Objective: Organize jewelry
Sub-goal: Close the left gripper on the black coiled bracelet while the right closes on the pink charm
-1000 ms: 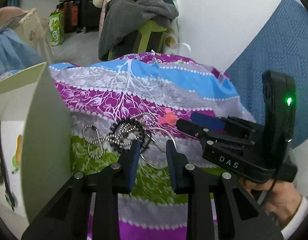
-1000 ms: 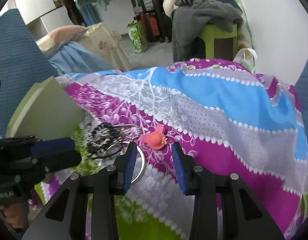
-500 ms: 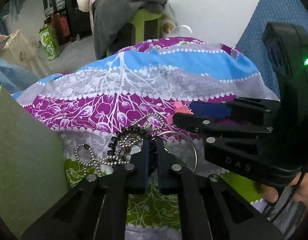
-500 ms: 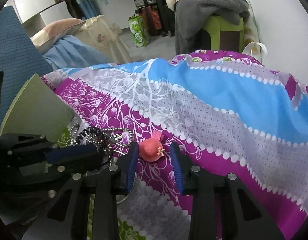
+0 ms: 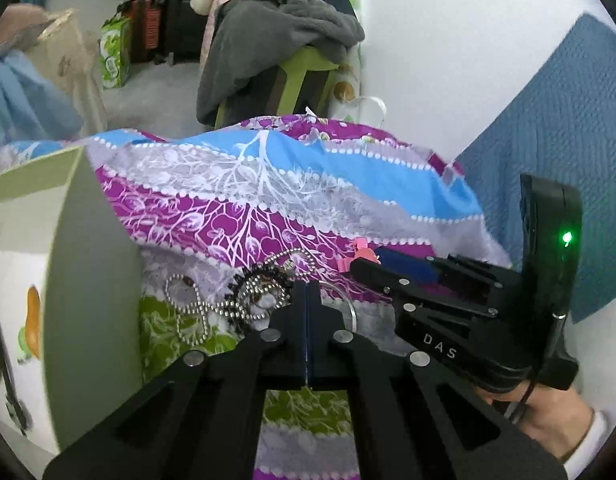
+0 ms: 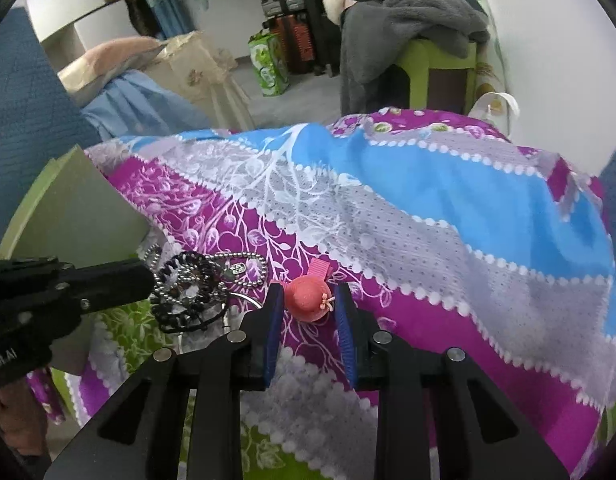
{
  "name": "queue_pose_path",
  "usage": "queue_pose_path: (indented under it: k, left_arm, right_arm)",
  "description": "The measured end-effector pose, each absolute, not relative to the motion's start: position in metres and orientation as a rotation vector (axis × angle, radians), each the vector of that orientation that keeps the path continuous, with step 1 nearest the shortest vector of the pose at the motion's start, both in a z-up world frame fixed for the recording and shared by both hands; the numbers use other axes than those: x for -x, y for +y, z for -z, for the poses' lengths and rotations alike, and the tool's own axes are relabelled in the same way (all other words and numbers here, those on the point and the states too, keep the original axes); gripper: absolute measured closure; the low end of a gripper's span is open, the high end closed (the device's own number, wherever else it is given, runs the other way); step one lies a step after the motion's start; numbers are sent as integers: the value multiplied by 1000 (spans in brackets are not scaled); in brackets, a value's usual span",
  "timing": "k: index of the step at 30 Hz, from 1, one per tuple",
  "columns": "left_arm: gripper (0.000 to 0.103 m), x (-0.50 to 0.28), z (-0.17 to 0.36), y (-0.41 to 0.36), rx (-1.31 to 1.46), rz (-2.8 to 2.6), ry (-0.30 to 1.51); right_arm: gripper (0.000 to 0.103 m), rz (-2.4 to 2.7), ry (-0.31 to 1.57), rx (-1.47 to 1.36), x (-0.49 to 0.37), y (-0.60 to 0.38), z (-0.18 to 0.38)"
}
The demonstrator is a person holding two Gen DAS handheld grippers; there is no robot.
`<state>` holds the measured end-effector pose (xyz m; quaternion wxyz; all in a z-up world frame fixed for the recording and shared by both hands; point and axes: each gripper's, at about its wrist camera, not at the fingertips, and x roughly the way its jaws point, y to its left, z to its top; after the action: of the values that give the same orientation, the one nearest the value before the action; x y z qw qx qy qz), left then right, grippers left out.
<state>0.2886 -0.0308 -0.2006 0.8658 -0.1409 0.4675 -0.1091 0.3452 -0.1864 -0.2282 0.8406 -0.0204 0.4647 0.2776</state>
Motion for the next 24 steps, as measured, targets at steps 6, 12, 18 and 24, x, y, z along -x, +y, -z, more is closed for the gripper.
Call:
queue_pose_path:
  k: [6,12,18,24]
  left_arm:
    - [102,-283,211,-40,230,245,1018]
    - [79,-289,225,-51,143,225,1050]
    - [79,-298,232,-66,11,208,1062]
    - [82,-305,239,-72,-80,201,1040]
  right_arm:
    - [80,-566,989,42,-328,-189,227]
    - [80,-562,984,27,-321,-194,228]
    - [80,-529,1004,-17,-328,-207,232]
    - [80,-528,1010,-24,-330,-209,232]
